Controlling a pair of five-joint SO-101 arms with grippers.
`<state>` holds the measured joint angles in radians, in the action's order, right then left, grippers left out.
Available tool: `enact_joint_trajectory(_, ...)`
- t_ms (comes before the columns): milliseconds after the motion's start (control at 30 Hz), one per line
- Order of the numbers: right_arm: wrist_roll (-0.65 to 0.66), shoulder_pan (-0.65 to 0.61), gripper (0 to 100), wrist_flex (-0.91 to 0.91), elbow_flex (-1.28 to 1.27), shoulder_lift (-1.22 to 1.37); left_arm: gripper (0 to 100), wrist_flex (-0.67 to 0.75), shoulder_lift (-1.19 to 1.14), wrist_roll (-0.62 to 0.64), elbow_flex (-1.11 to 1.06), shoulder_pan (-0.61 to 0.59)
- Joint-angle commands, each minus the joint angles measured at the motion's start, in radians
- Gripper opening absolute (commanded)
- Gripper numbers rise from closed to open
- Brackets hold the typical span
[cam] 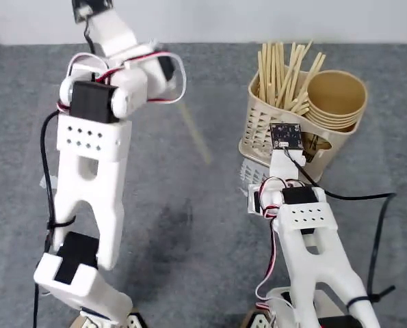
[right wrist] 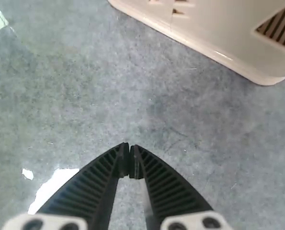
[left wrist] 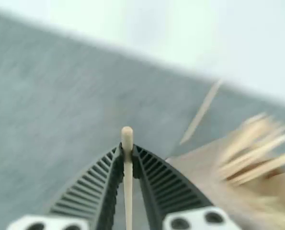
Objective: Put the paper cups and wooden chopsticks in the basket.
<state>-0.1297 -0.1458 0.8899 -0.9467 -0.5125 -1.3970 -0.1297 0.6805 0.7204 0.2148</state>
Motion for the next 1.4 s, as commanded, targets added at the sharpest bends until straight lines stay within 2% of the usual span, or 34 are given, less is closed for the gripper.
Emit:
enact_joint_trajectory(0,-0.002,0.01,0.9,-0.015,0.005,-0.025,1,0.126,0.052,0.08,0.163,0.028)
enact_joint_trajectory(233,-0.002,0.01,0.9,-0.015,0.005,-0.025,1,0.393,0.052,0.112,0.205,0.08)
enact_joint_trajectory(367,-0.002,0.01,0.9,-0.015,0.005,-0.025,1,0.404,0.046,0.107,0.193,0.127)
enact_joint_trajectory(667,-0.002,0.01,0.9,-0.015,0.005,-0.025,3,0.411,-0.043,-0.008,0.031,0.181)
enact_joint_trajectory(833,-0.002,0.01,0.9,-0.013,0.005,-0.025,24,0.393,-0.069,-0.026,0.035,0.183)
enact_joint_trajectory(900,-0.002,0.01,0.9,-0.013,0.005,-0.025,28,0.364,-0.066,-0.025,0.048,0.186)
enact_joint_trajectory(1167,-0.002,0.01,0.9,-0.013,0.005,-0.025,24,0.23,0.017,-0.023,0.183,0.178)
enact_joint_trajectory(1367,-0.002,0.008,0.9,-0.013,0.005,-0.025,13,0.04,0.135,-0.023,0.219,0.14)
